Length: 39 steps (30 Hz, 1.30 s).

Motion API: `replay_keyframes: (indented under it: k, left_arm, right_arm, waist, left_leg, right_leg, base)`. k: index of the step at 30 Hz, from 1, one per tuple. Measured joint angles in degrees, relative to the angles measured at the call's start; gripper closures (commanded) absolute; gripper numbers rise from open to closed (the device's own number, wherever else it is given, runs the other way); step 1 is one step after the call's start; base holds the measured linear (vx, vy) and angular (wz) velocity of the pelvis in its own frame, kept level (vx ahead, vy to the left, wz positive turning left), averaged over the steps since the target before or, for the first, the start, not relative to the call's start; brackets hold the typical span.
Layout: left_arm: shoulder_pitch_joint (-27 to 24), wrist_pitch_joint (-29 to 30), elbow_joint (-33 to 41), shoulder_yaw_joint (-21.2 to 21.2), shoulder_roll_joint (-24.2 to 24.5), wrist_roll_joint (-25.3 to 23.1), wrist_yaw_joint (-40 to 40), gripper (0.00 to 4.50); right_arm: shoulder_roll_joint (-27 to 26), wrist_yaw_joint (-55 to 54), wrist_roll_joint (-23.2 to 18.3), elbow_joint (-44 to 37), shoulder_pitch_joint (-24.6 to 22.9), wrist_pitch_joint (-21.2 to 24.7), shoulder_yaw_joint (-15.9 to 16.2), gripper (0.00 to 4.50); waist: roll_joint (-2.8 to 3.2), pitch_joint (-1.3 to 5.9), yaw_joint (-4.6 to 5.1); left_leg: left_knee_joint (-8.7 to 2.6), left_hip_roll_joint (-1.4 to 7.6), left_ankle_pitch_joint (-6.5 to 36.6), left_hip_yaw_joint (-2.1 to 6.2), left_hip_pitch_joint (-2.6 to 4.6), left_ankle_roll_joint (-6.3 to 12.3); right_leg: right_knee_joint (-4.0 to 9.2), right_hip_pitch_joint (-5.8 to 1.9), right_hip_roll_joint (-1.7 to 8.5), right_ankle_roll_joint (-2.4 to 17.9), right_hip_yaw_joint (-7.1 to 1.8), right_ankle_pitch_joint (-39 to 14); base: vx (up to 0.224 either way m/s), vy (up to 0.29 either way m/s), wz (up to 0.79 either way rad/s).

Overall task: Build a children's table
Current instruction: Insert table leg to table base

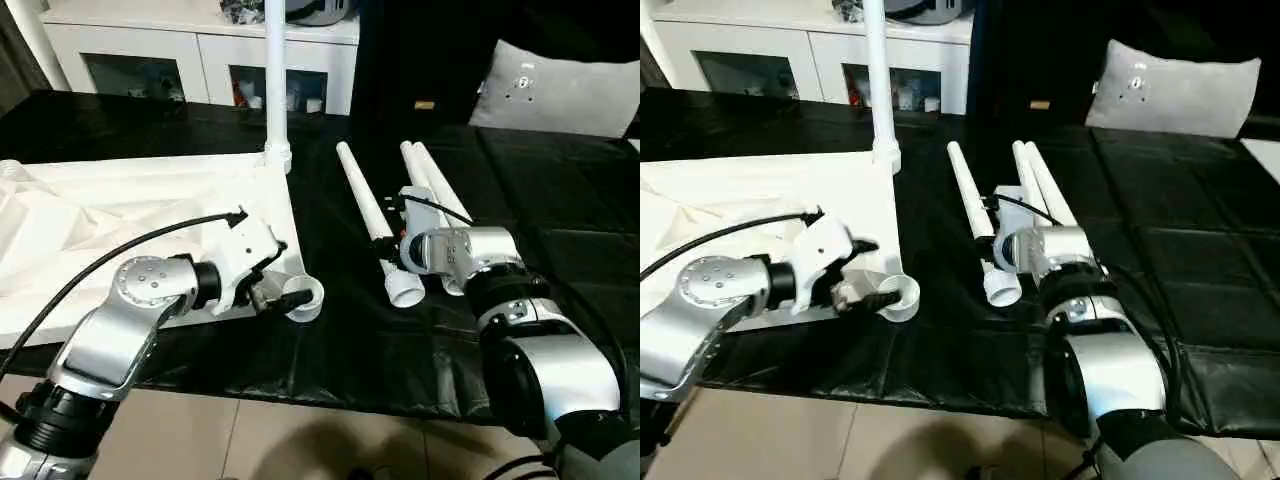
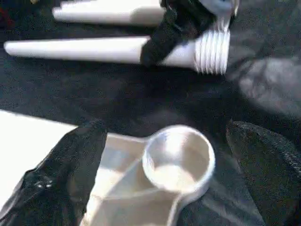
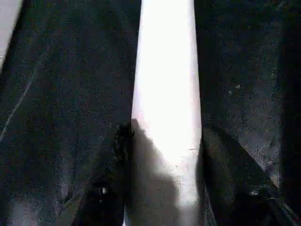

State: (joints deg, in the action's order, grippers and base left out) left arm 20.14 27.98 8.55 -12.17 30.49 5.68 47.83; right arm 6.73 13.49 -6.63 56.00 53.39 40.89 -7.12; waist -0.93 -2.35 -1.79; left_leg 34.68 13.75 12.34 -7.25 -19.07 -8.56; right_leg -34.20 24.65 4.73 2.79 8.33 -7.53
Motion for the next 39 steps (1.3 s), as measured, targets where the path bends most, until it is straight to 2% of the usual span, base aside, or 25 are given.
replay_keyframes:
  k: [4,8,9,12,15,18,22,26,29,33,36,38,39]
  left_arm:
    - [0.26,-2.90,-2.27,1.51,-2.68,-0.46,-3.14,0.00]
    - [2.74,-4.70,-5.90,4.72,-8.73,0.61,-8.66,0.00]
    - [4.44,-4.95,-7.22,6.13,-11.12,1.27,-10.95,0.00]
    - [8.81,-6.40,-9.42,8.78,-14.81,2.89,-15.50,0.00]
    - [13.48,-5.65,-11.09,13.89,-20.25,8.13,-19.18,0.00]
    - [17.85,-3.09,-11.51,18.63,-24.07,14.59,-20.96,0.00]
    - [21.98,0.52,-12.06,23.19,-29.17,23.72,-22.83,0.00]
    - [23.35,2.84,-12.13,24.15,-31.31,28.44,-23.20,0.00]
    - [23.35,4.89,-12.17,24.31,-31.95,29.40,-23.24,0.00]
    - [23.35,6.01,-12.17,24.29,-32.10,30.70,-23.78,0.00]
    - [23.35,6.21,-12.10,24.14,-31.98,30.90,-24.03,0.00]
    - [23.25,4.91,-11.93,22.64,-31.64,28.67,-24.92,0.00]
    - [23.12,3.51,-12.01,21.38,-31.23,25.64,-26.04,0.18]
  right_arm:
    - [-0.61,4.15,-1.89,-3.69,-4.56,-9.72,-1.76,2.65]
    - [-2.29,10.17,-8.10,-8.43,-6.99,-12.55,-6.38,2.65]
    - [-2.82,12.92,-10.97,-11.85,-7.95,-13.36,-8.12,2.65]
    - [-4.14,19.94,-19.26,-20.80,-9.29,-13.59,-11.58,2.66]
    - [-4.40,26.10,-26.89,-28.95,-11.65,-12.23,-13.91,2.66]
    - [-4.59,30.79,-31.78,-33.68,-14.15,-8.39,-14.31,2.66]
    - [-4.85,34.55,-35.16,-38.84,-17.16,-4.12,-12.53,2.66]
    - [-5.61,35.39,-37.10,-42.19,-18.23,-2.32,-10.19,2.66]
    - [-6.14,35.82,-38.24,-44.28,-19.25,-1.13,-8.86,2.66]
    - [-6.47,35.70,-37.43,-44.46,-19.97,-0.99,-6.54,2.66]
    - [-6.37,35.37,-35.14,-44.70,-20.27,-2.41,-4.35,2.66]
    - [-6.55,33.14,-30.70,-44.77,-20.49,-6.28,-1.87,2.66]
    - [-6.89,31.32,-26.97,-44.76,-20.50,-10.25,0.24,2.66]
  waist:
    - [-0.04,0.02,0.07]
    - [-0.03,-0.01,-0.08]
    - [-0.04,-0.01,-0.18]
    - [-0.04,-0.01,-0.53]
    - [-0.08,0.01,-1.20]
    - [-0.07,0.01,-1.65]
    - [-0.07,0.01,-1.79]
    - [-0.08,0.01,-1.80]
    - [-0.14,-0.03,-1.93]
    - [-0.14,-0.03,-1.90]
    - [-0.14,-0.02,-1.92]
    - [-0.14,-0.02,-1.94]
    - [-0.14,-0.02,-1.90]
  left_leg:
    - [0.11,0.00,0.00,-0.01,-0.06,0.00]
    - [0.10,0.02,-0.01,0.00,-0.25,0.02]
    - [0.11,0.04,-0.03,0.00,-0.44,0.06]
    - [0.08,0.08,-0.05,0.01,-0.46,0.08]
    - [0.07,0.09,-0.19,0.00,-0.55,0.43]
    - [0.04,0.09,-0.16,-0.03,-0.55,0.50]
    - [0.02,0.09,-0.17,-0.06,-0.58,0.49]
    - [0.03,0.08,-0.19,-0.06,-0.56,0.46]
    - [0.03,0.08,-0.19,-0.05,-0.58,0.44]
    - [0.02,0.09,-0.20,-0.03,-0.81,0.43]
    - [0.01,0.09,-0.20,-0.02,-0.97,0.46]
    - [-0.06,0.09,-0.25,-0.02,-1.01,0.55]
    - [-0.11,0.09,-0.25,-0.02,-1.02,0.54]
  right_leg:
    - [0.07,-0.01,0.01,-0.02,0.02,0.01]
    - [0.06,0.19,0.01,-0.02,0.07,0.02]
    - [0.06,0.29,0.01,-0.04,0.09,0.04]
    - [0.07,0.30,0.01,-0.03,0.10,0.04]
    - [0.17,0.29,0.01,-0.08,0.08,-0.01]
    - [0.16,0.32,0.01,-0.01,0.07,-0.01]
    - [0.17,0.37,0.01,-0.11,0.09,-0.07]
    - [0.19,0.35,0.01,-0.13,0.12,-0.06]
    - [0.29,0.30,0.02,-0.17,0.15,-0.04]
    - [0.67,0.31,0.02,-0.34,0.22,0.10]
    - [0.89,0.29,0.02,-0.40,0.22,0.17]
    - [0.98,0.29,0.02,-0.41,0.22,0.20]
    - [0.98,0.31,0.02,-0.41,0.23,0.20]
  base:
    - [0.000,0.000,0.00]
    - [0.000,0.000,0.00]
    - [0.000,0.000,0.00]
    - [0.000,0.000,0.00]
    - [0.000,0.000,0.00]
    - [0.000,0.000,0.00]
    - [0.000,0.000,0.00]
    - [0.000,0.000,0.00]
    - [0.000,0.000,0.00]
    - [0.000,0.000,0.00]
    - [0.000,0.000,0.00]
    - [0.000,0.000,0.00]
    - [0.000,0.000,0.00]
